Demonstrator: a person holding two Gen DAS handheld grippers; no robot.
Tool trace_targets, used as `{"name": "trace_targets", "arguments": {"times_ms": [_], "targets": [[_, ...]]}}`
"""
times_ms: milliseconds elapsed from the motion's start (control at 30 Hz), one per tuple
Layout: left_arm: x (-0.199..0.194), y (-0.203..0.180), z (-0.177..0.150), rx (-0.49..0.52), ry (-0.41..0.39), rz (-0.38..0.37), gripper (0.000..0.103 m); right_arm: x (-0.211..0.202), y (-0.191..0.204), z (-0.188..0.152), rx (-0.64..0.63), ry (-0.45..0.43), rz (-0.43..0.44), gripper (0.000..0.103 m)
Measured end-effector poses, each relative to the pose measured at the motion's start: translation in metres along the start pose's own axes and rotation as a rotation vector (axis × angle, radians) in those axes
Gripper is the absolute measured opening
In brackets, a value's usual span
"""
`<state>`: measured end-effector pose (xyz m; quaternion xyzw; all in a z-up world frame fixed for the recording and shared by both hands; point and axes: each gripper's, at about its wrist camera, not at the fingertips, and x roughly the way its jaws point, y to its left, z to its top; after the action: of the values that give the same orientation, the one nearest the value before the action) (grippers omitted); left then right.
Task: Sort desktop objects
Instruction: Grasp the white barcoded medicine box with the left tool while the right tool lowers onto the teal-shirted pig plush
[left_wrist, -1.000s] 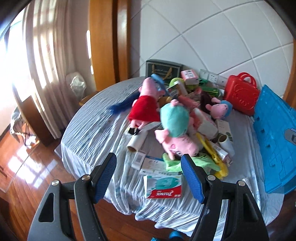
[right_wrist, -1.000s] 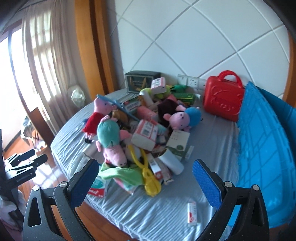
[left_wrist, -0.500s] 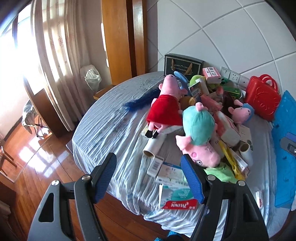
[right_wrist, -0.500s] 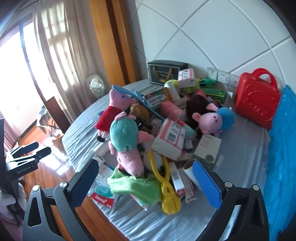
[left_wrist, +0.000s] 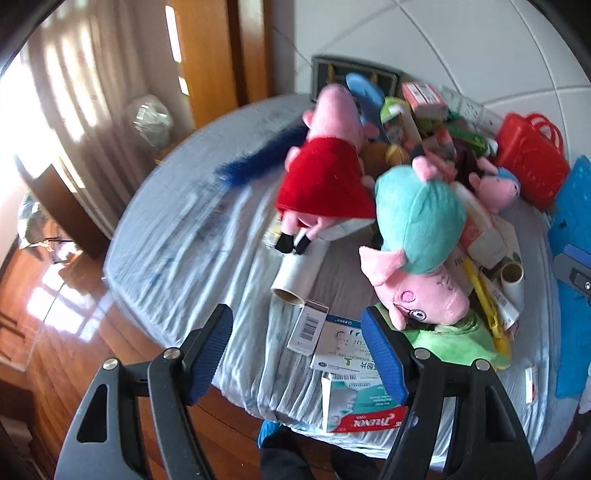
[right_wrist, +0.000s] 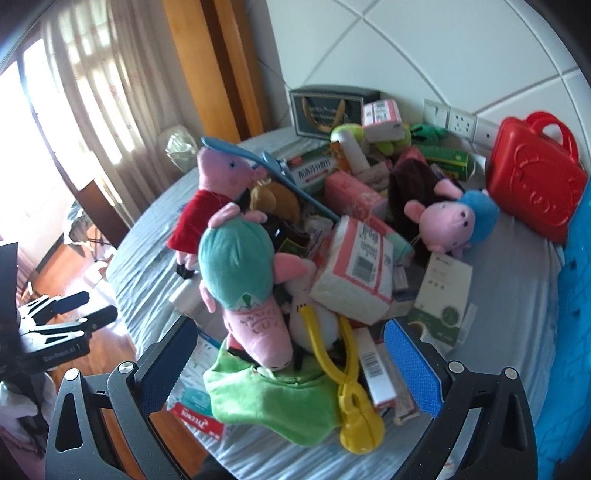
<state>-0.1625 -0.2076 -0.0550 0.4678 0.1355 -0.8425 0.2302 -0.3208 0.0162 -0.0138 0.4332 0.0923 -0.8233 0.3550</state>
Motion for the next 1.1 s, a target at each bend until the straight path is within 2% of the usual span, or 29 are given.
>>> {"name": "trace_targets", "arguments": {"times_ms": [233, 400, 500, 667, 733, 800, 1033, 1100], "targets": [[0.075, 0.012, 0.016, 0.146, 0.13, -0.146, 0.072, 0.046, 0.028, -0.003, 0.104, 0.067, -0.097, 0.103], [0.115, 0.01, 0.011, 0.253, 0.216, -0.219, 0.072, 0.069, 0.041, -0.015, 0.185, 0.123, -0.175, 0.103], [0.131, 0.009, 0.005, 0.264, 0.257, -0.238, 0.072, 0.08, 0.047, -0.022, 0.19, 0.156, -0.224, 0.103], [0.15, 0.008, -0.007, 0.273, 0.305, -0.244, 0.071, 0.097, 0.05, -0.026, 0.174, 0.192, -0.239, 0.101], [0.154, 0.007, -0.01, 0.275, 0.312, -0.236, 0.066, 0.103, 0.051, -0.028, 0.17, 0.2, -0.23, 0.101], [0.159, 0.007, -0.015, 0.26, 0.327, -0.237, 0.055, 0.108, 0.051, -0.03, 0.164, 0.212, -0.219, 0.097], [0.159, -0.004, -0.017, 0.264, 0.299, -0.239, 0.045, 0.115, 0.053, -0.032, 0.141, 0.218, -0.201, 0.094], [0.159, -0.008, -0.015, 0.264, 0.287, -0.246, 0.036, 0.118, 0.055, -0.028, 0.13, 0.214, -0.195, 0.088]]}}
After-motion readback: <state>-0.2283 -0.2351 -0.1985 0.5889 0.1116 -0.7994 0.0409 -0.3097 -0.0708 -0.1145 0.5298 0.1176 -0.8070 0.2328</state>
